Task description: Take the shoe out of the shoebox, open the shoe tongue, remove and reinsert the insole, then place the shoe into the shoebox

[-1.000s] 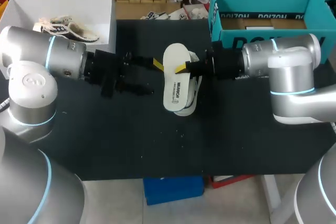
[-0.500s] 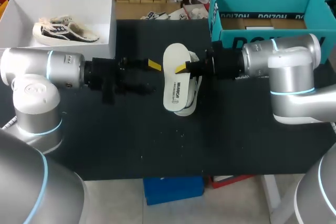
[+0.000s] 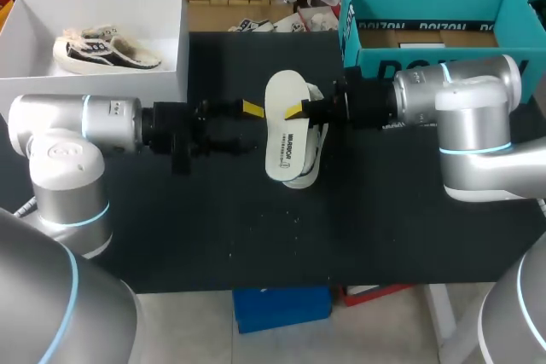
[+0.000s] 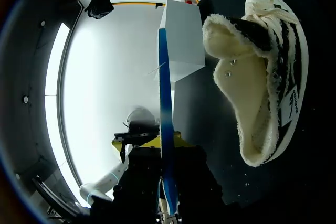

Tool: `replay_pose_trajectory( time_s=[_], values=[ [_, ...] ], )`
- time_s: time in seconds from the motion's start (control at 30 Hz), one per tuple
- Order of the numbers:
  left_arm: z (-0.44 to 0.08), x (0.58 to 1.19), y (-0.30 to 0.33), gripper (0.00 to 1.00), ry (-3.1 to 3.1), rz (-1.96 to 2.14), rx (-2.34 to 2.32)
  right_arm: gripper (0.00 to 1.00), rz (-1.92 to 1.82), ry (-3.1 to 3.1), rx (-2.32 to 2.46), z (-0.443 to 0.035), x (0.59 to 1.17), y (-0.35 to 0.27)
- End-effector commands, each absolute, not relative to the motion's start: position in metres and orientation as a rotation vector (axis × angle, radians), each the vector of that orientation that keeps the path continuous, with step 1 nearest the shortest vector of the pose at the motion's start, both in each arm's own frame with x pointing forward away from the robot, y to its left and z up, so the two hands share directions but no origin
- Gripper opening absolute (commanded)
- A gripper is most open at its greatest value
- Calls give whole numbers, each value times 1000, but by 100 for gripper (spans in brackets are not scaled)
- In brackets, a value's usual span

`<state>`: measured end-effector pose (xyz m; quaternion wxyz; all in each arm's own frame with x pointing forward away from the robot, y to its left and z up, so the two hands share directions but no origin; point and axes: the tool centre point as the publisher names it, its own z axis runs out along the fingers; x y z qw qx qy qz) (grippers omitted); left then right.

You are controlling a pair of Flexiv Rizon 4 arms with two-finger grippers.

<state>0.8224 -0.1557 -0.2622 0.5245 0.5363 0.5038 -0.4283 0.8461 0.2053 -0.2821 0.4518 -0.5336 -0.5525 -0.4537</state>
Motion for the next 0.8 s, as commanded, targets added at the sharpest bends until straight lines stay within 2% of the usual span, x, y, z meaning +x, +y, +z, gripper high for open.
replay_pose_trajectory(
  time_s=[0.03, 0.8],
  values=[
    [-273, 822, -158, 100, 1188, -1044, 1247, 0, -1121, -1365, -1323, -282, 846, 207],
    [-280, 854, -188, 100, 1087, -1032, 1275, 0, -1121, -1365, -1323, -282, 846, 207]
  ],
)
